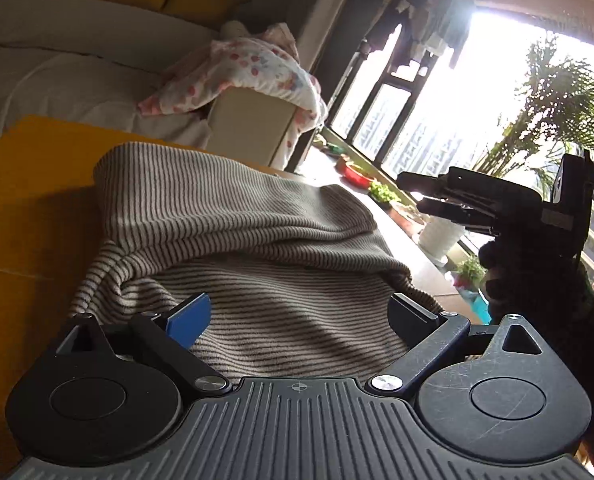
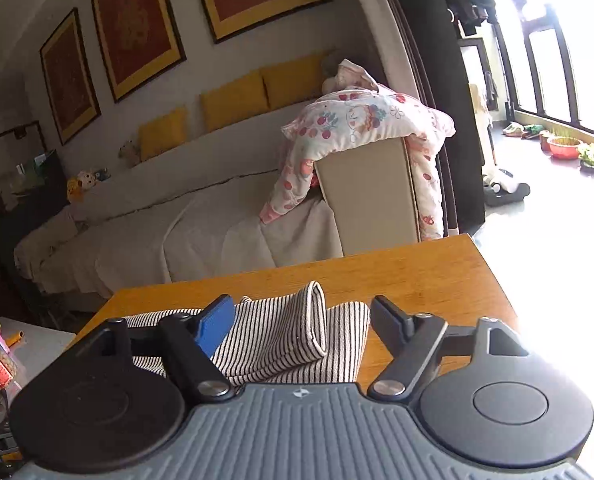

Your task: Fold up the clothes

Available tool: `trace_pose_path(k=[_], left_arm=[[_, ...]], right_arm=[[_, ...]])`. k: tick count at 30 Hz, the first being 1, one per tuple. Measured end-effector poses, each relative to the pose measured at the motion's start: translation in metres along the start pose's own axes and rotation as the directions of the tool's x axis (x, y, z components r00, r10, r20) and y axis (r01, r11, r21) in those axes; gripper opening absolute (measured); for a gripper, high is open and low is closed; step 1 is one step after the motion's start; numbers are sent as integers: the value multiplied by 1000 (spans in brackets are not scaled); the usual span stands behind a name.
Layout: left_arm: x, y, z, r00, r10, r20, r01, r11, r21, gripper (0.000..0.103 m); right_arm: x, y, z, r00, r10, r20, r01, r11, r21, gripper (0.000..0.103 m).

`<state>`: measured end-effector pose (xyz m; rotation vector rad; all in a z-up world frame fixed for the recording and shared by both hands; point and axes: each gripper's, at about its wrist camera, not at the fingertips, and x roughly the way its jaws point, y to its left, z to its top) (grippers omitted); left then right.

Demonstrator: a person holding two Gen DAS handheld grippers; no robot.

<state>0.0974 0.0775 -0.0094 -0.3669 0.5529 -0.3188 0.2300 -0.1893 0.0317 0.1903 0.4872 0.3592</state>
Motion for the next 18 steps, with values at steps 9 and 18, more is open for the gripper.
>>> trace_pose_path(k=[9, 18], left_arm=[[0, 9, -1, 1000, 5, 11, -4, 998, -61, 103], [-3, 11, -1, 999, -4, 37, 7, 998, -66, 103]], right_arm=[[54, -4, 15, 992, -78, -103, 82, 996, 33, 46], [37, 35, 15, 997, 43, -65, -46, 998, -39, 3]])
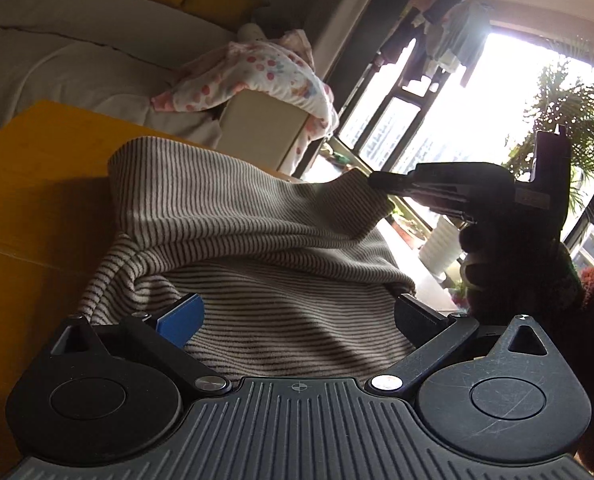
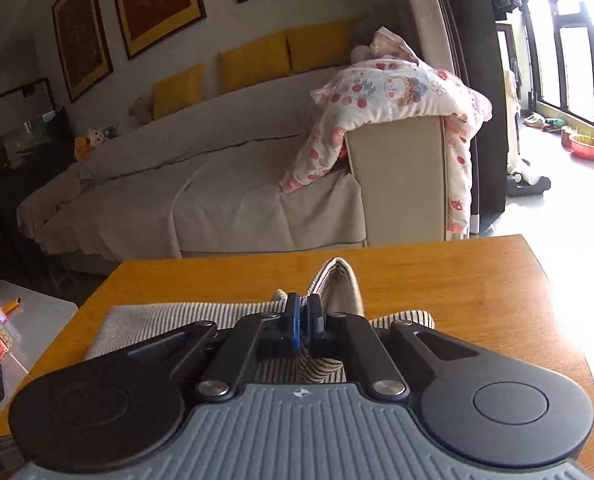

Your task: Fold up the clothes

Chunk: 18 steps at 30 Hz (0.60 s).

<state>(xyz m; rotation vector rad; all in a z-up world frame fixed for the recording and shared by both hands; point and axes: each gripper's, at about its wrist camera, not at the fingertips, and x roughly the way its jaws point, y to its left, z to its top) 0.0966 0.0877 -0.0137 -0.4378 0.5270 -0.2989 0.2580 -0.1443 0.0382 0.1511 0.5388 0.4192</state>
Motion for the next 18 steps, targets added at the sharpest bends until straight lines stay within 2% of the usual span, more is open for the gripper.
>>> trace_pose_path(k=[2, 4, 7, 10, 14, 17, 18], left_arm=[[-3, -3, 0, 1000, -6, 20, 6, 1000, 17, 103], [-4, -9, 3, 1000, -14, 17, 13, 998, 58, 103], [-6, -15, 15, 1000, -17, 14, 15, 993, 118, 103], [-6, -12, 39, 1000, -15, 10, 13, 992, 125, 103], [8, -2, 59, 1000, 19, -20, -17, 991, 130, 103], [22, 6, 63, 998, 34, -53, -28, 994, 109, 103], [26, 8, 62, 997, 36, -65, -29, 995, 96, 103]], right_arm=[[-27, 1, 12, 998, 10, 62, -9, 1000, -16, 3], [-40, -4, 11, 998, -4, 70, 5, 1000, -22, 3], [-39, -21, -8, 999, -53, 2, 53, 999, -6, 3], [-32, -39, -32, 994, -88, -69, 91, 995, 43, 3], [-27, -50, -46, 984, -150, -98, 155, 987, 41, 4], [-36, -43, -38, 995, -97, -20, 97, 995, 28, 7], [-39, -40, -35, 997, -79, 5, 78, 997, 23, 12]])
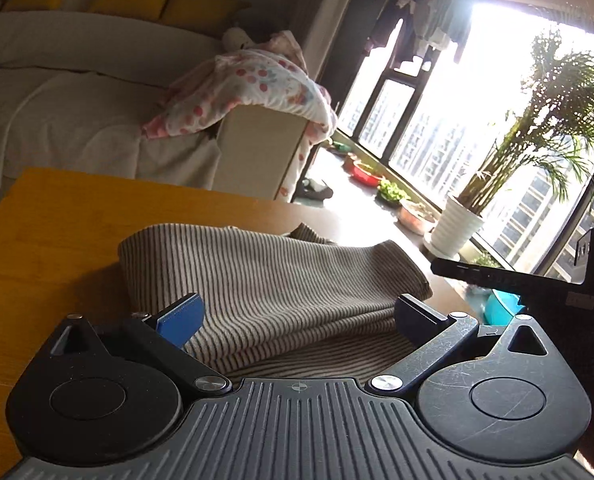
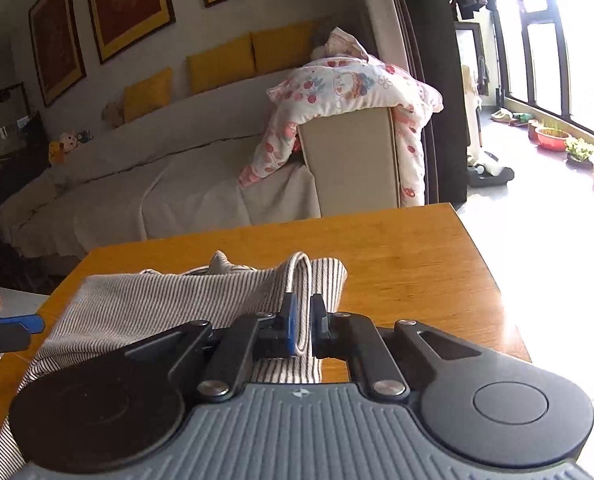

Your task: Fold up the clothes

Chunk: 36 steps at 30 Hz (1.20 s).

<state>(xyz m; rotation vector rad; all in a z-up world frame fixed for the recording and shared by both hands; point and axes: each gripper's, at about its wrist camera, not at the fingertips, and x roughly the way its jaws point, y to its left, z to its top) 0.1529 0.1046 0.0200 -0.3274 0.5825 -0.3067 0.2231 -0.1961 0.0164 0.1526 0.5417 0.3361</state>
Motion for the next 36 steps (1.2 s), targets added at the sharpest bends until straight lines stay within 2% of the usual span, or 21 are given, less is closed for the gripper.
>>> trace_pose_path(k=[2, 3, 4, 8, 10, 11, 12, 13, 16, 18, 21, 24, 27, 31, 33, 35, 36], left_arm=[[6, 1, -1, 1000, 1, -17, -1, 1000, -15, 103], [7, 0, -2, 1000, 2, -21, -2, 1000, -10, 103], [7, -1, -3, 1000, 3, -23, -3, 1000, 0, 103], [5, -5, -3, 1000, 9, -29, -8, 999, 36, 103], [3, -5, -3, 999, 18, -26, -17, 999, 43, 103], [4, -4, -2, 999, 21, -25, -20, 999, 40, 103], [5, -4, -1, 999, 25, -23, -24, 999, 35, 103], [6, -3, 0, 999, 29, -22, -28, 999, 30, 103], [7, -3, 1, 999, 33, -17, -32, 999, 21, 103], [7, -5, 2, 999, 30, -12, -30, 999, 24, 103], [5, -7, 4, 1000, 22, -3, -22, 999, 38, 103], [8, -8, 5, 1000, 10, -4, -10, 999, 34, 103], [16, -8, 5, 1000, -9, -21, 10, 1000, 22, 103], [33, -3, 1, 998, -14, -64, 14, 1000, 3, 103], [38, 0, -3, 998, -7, -64, 7, 1000, 2, 103], [42, 1, -7, 998, -2, -60, 3, 1000, 10, 103], [42, -1, -8, 998, 0, -59, 1, 1000, 20, 103]], right_arm=[[3, 5, 9, 999, 28, 24, -28, 1000, -4, 32], [8, 7, 10, 999, 33, 23, -33, 999, -4, 48], [13, 8, 12, 999, 39, 22, -39, 999, -4, 53], [49, 15, 1, 996, 37, -77, -40, 999, -30, 54], [51, 25, -7, 997, 25, -79, -31, 996, -87, 53], [52, 30, -11, 997, 18, -80, -27, 993, -115, 48], [47, 36, -12, 998, 18, -58, -26, 989, -143, 26], [42, 41, -13, 999, 18, -37, -24, 985, -171, 10], [24, 47, -5, 999, 16, 39, -9, 981, -192, 6], [14, 37, 6, 998, 30, 64, -20, 990, -143, 5], [4, 17, 21, 996, 49, 71, -45, 997, -57, 5], [14, 7, 8, 1000, 15, -9, -16, 999, -49, 5], [28, 0, -17, 995, -62, -81, 56, 996, -75, 6], [22, -8, -18, 996, -56, -63, 53, 998, -41, 8], [16, -2, -13, 998, -57, -37, 55, 996, -64, 15], [8, 6, -8, 999, -53, -5, 53, 995, -90, 29], [4, 9, -4, 1000, -16, 7, 17, 997, -74, 45]])
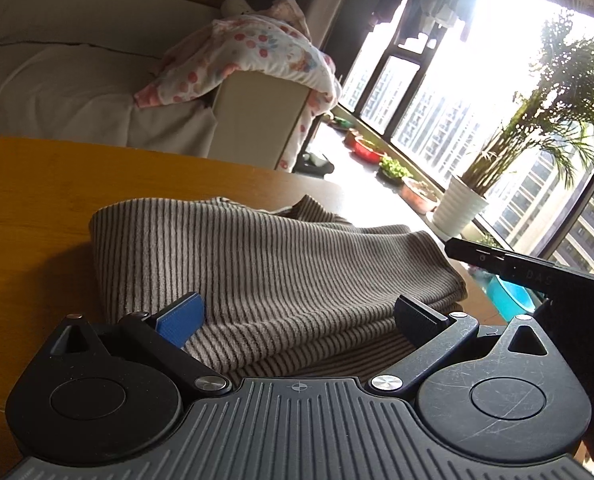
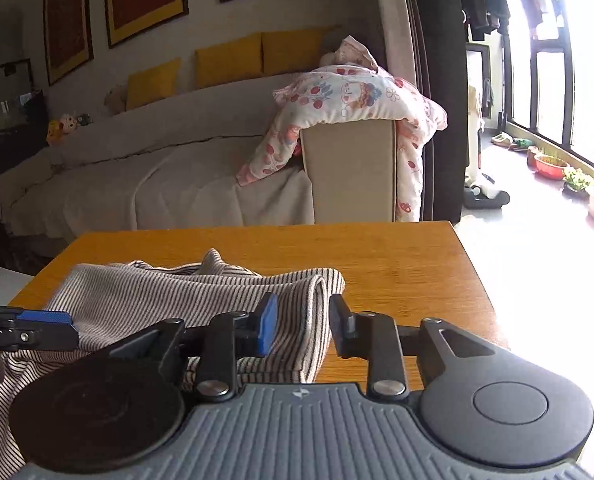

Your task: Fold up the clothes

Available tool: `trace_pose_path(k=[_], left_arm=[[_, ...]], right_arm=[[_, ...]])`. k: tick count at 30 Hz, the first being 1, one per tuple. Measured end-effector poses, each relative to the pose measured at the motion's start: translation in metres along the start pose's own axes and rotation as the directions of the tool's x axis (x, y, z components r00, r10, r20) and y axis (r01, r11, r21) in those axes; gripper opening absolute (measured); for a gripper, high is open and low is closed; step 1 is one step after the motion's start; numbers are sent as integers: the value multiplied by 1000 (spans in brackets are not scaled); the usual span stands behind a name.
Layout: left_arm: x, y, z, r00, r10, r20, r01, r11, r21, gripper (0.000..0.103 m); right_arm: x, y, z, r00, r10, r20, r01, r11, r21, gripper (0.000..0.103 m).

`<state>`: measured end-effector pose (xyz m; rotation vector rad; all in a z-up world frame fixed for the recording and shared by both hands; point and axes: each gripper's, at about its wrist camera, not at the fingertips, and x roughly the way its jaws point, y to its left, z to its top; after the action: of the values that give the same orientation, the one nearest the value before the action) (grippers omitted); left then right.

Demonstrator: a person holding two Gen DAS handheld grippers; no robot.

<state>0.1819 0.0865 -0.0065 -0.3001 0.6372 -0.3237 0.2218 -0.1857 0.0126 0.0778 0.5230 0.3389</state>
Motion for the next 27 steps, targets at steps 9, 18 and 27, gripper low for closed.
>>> trace_pose_path(k=[9, 18, 27], left_arm=[[4, -6, 1, 999, 20, -48, -17, 998, 52, 103], [-7, -1, 8, 999, -6, -50, 6, 1000, 10, 103], [-14, 36, 45, 984, 158, -88, -157, 987, 15, 85]], right_arm=[[41, 11, 2, 970, 235, -70, -213, 949, 232, 103], [56, 21, -11, 979, 183, -95, -160, 965, 206, 103], [44, 7, -8, 972, 223, -74, -204, 957, 205, 103]])
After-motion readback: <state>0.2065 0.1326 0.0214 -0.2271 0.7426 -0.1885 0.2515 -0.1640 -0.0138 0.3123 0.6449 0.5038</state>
